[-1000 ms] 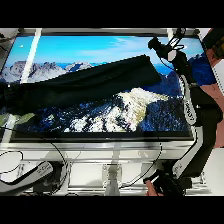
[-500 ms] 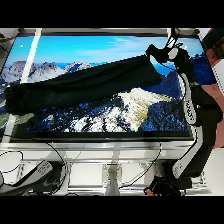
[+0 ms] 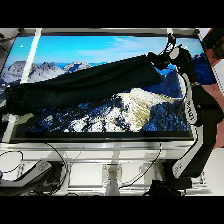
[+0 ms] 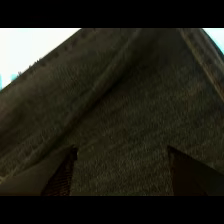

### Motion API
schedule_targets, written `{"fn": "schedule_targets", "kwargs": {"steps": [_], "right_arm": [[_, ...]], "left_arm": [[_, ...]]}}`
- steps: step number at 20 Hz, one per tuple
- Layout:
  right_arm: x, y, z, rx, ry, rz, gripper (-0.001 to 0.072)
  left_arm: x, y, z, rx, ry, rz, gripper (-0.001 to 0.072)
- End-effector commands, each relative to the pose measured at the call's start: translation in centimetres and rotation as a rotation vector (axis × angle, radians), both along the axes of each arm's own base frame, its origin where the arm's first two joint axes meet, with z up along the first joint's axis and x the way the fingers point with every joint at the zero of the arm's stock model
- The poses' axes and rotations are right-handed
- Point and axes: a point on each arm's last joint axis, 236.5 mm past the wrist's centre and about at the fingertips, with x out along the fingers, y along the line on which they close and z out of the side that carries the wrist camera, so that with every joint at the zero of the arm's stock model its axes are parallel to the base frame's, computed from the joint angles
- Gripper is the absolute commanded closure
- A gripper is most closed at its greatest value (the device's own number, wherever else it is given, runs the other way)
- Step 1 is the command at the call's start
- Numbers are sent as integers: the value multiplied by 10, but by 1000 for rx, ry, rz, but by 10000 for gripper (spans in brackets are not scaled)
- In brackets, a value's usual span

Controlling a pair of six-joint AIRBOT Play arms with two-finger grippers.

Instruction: Fold the clothes and pants, and hang the long-sleeved shirts on hangers.

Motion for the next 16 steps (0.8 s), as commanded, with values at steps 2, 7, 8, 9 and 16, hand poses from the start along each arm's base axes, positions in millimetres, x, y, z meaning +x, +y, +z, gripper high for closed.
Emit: {"fn": "schedule_targets", "kwargs": {"steps": [2, 7, 8, 9, 16], "right_arm": [[-6, 2, -3, 6, 28, 9, 91], [-4, 2, -2, 5, 18, 6, 91], [-3, 2, -1, 6, 15, 4, 91], [-3, 2, -1, 6, 14, 4, 91], [-3, 2, -1, 8, 14, 4, 91]], "left_arm": [[-3, -14, -24, -165, -6, 51, 2], [39, -4, -30, -254, -204, 93, 2], [44, -3, -35, -268, -227, 96, 2], [48, -1, -40, -262, -242, 81, 2], [88, -3, -54, -225, -357, 12, 3]]}}
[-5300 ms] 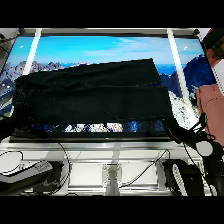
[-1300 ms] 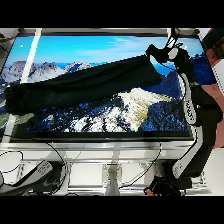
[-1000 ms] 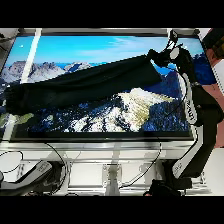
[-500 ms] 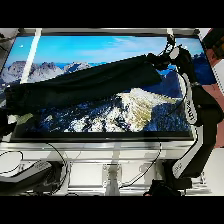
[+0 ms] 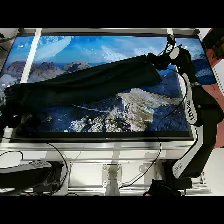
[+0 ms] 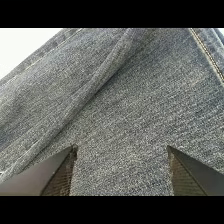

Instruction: Fold the clothes and pants, and hang the long-sleeved shirts on hangers.

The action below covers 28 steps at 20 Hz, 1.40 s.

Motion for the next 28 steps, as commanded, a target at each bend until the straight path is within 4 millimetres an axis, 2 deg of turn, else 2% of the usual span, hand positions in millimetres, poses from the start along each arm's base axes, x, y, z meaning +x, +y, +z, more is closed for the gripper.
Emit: {"fn": "schedule_targets", "kwargs": {"steps": [1, 3, 5, 8, 9, 11, 13, 14, 16, 17, 18, 19, 21, 23, 26, 28], "right_arm": [[0, -1, 0, -6, -1, 0, 91], [-2, -11, -5, -37, 17, -6, 92], [-15, -29, -20, -39, 104, -58, 92], [-51, -61, -45, -21, 289, -111, 92], [-69, -70, -55, -16, 366, -116, 92], [-100, -78, -74, -2, 494, -117, 92], [-113, -74, -92, 28, 540, -117, 92], [-109, -67, -98, 55, 518, -111, 94], [-87, -58, -100, 122, 424, -153, 105], [-73, -56, -100, 152, 375, -179, 197], [-65, -56, -101, 173, 349, -205, 248], [-60, -55, -106, 197, 345, -238, 255], [-56, -52, -119, 235, 351, -267, 243], [-42, -45, -122, 308, 314, -304, 154], [-19, -41, -113, 386, 229, -342, 155], [-13, -41, -110, 388, 203, -350, 161]], "left_arm": [[27, -1, -2, 40, -67, -33, 4], [46, -6, -5, 54, -67, -73, 4], [61, -4, -8, 96, -45, -79, 5], [74, 0, -9, 163, -14, -65, 7], [77, -1, -8, 184, -14, -77, 7], [78, -3, -7, 200, -17, -93, 7], [79, -3, -6, 198, -19, -96, 6], [79, -3, -6, 198, -19, -96, 6], [79, -3, -6, 197, -19, -95, 7], [79, -3, -6, 197, -19, -96, 6], [79, -3, -6, 197, -19, -96, 7], [79, -3, -6, 197, -19, -96, 6], [79, -3, -6, 198, -19, -96, 7], [79, -3, -6, 198, -20, -95, 7], [79, -3, -6, 199, -20, -95, 14], [79, -3, -6, 200, -20, -95, 15]]}}
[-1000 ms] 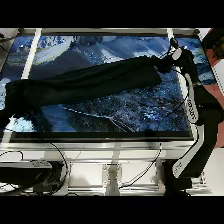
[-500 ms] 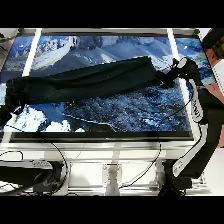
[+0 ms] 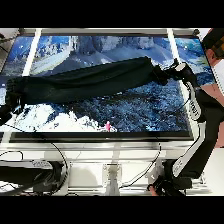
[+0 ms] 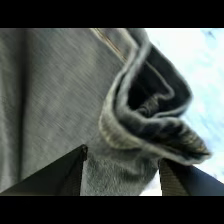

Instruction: Fold the clothes and pants, and hang the long-sleeved shirts on hangers.

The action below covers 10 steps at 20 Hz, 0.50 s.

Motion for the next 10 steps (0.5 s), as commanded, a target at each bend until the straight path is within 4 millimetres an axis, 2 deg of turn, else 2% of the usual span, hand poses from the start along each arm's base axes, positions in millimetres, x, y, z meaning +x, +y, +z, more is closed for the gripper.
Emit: {"fn": "schedule_targets", "kwargs": {"steps": [1, 2, 3, 4, 5, 6, 7, 8, 10], "right_arm": [[17, 1, 4, 18, -64, -49, 162], [19, 4, 3, 17, -67, -48, 165], [19, 9, 1, 16, -69, -43, 187], [20, 13, -1, 12, -73, -40, 265], [23, 17, -2, 8, -84, -44, 269], [26, 20, -3, 7, -92, -53, 343], [29, 22, -4, 3, -102, -56, 401], [31, 22, -4, -6, -113, -57, 441], [38, 17, 1, -24, -152, -70, 696]], "left_arm": [[0, 0, 0, 2, 0, 0, 17], [0, 0, 0, 2, 0, -1, 36], [1, -1, 0, 2, 0, -4, 89], [2, -3, 0, 6, 1, -10, 89], [3, -4, -1, 21, 5, -17, 89], [4, -3, -3, 31, 13, -11, 90], [5, -3, -4, 40, 21, -6, 146], [6, -4, -5, 48, 27, -4, 308], [10, -6, -3, 59, 23, -13, 658]]}}
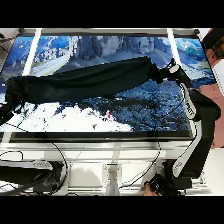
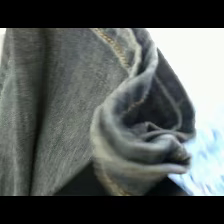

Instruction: Fold the clothes and pants, and hang the long-sleeved shirts on hangers.

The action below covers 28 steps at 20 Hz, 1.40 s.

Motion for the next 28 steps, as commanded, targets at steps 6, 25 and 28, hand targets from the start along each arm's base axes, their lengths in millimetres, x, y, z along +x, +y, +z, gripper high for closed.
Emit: {"fn": "schedule_targets", "kwargs": {"steps": [6, 25, 28], "right_arm": [[43, -11, 89, -153, -219, 84, 695], [-163, -75, 100, -593, 317, 457, 695], [-198, -65, 97, -563, 224, 337, 695]], "left_arm": [[46, 2, 94, 65, -193, -91, 666], [-70, -31, 73, 231, 385, -357, 666], [-71, -33, 71, 226, 388, -358, 666]]}}
